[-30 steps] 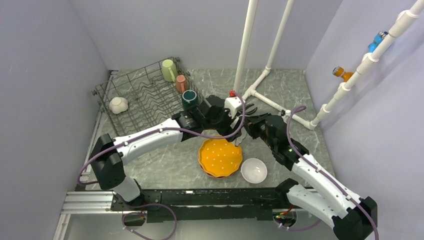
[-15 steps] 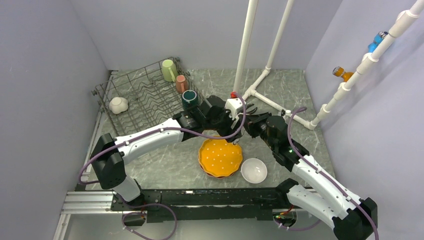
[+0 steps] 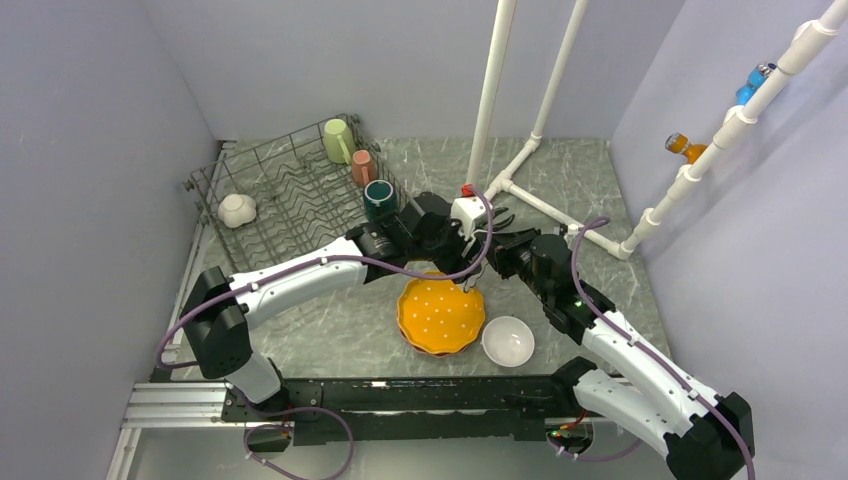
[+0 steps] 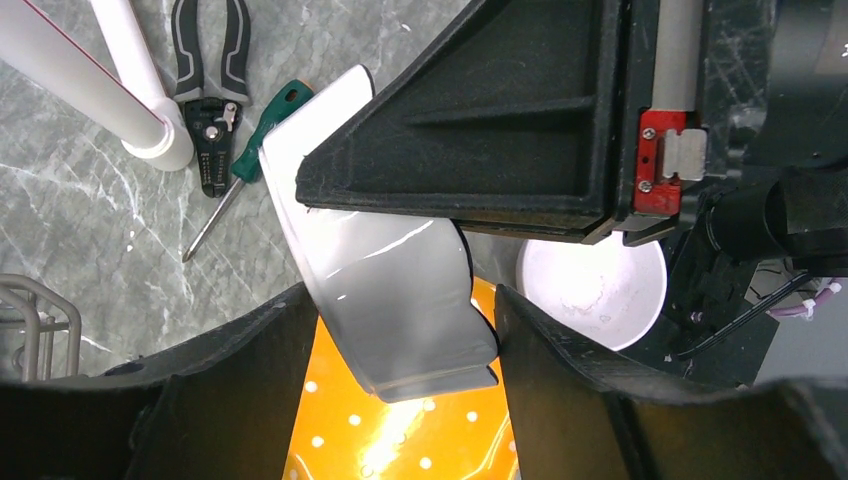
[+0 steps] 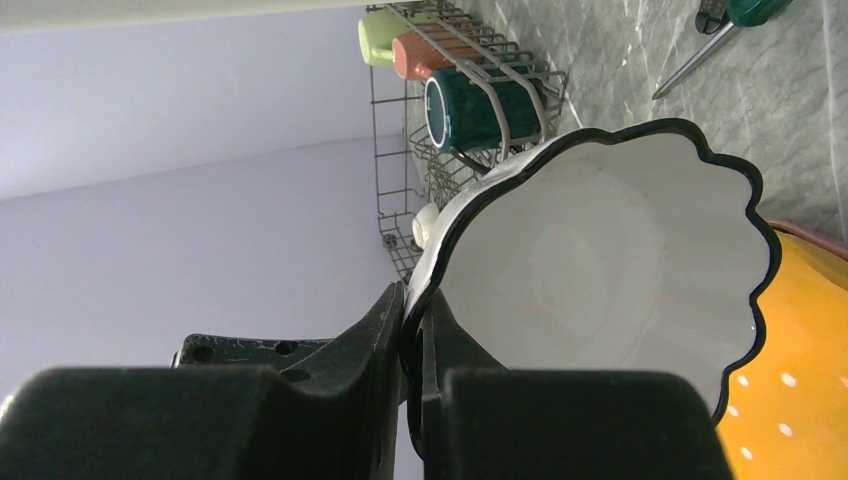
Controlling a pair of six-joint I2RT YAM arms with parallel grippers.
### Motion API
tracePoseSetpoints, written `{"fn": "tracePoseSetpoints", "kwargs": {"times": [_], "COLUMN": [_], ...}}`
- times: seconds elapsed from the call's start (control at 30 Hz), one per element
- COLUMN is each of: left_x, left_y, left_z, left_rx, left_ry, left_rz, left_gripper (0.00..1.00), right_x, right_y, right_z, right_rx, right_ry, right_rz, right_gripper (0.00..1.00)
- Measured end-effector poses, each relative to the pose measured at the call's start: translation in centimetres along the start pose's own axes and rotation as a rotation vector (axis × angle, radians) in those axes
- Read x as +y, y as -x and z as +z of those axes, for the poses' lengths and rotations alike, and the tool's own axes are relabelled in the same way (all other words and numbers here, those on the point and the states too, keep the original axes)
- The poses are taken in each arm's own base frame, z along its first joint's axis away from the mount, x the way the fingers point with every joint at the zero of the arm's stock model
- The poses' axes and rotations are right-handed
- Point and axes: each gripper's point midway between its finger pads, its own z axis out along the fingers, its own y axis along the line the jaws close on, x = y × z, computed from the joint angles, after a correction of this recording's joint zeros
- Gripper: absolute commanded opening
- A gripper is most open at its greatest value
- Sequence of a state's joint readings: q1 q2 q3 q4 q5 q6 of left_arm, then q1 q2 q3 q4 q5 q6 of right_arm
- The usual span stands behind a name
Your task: Load the mixed dishes into the dish rack
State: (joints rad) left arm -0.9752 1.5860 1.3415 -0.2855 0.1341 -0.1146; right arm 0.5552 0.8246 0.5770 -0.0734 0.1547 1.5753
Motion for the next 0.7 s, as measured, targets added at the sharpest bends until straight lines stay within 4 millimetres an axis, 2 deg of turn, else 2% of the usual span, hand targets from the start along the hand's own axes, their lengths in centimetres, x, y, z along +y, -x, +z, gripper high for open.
{"fn": "tracePoseSetpoints", "kwargs": {"times": [0.07,0.17,0.33,0.53,0.6,0.7], "left_x": [0.0,0.1,0.0,0.7,0.9,1.0], "left_y": [-0.1,-0.4,-0.6,-0.9,-0.9,-0.9], "left_z": [0.0,0.0,0.3,0.4,0.4,0.4], "left_rx": [0.002,0.017,0.033,0.057,0.058,0.058], "left_ry": [0.0,0.002,-0.002,0.029,0.039,0.053], "left_rz": [0.002,0.007,0.011,0.016,0.017,0.021], "left_gripper": [0.78,0.76,0.52,0.05,0.0,0.0], "right_x": [0.0,0.0,0.0,0.2,0.2,0.1], "right_y": [0.0,0.0,0.0,0.4,0.4,0.4], "right_z": [0.0,0.0,0.2,0.3,0.3,0.2], "right_rx": [0.0,0.0,-0.001,-0.018,-0.017,-0.017], "right_ry": [0.0,0.001,0.0,0.007,0.007,0.005], "right_rz": [0.0,0.0,-0.001,0.001,-0.001,-0.006], "right_gripper": [0.0,0.0,0.0,0.0,0.0,0.02]}}
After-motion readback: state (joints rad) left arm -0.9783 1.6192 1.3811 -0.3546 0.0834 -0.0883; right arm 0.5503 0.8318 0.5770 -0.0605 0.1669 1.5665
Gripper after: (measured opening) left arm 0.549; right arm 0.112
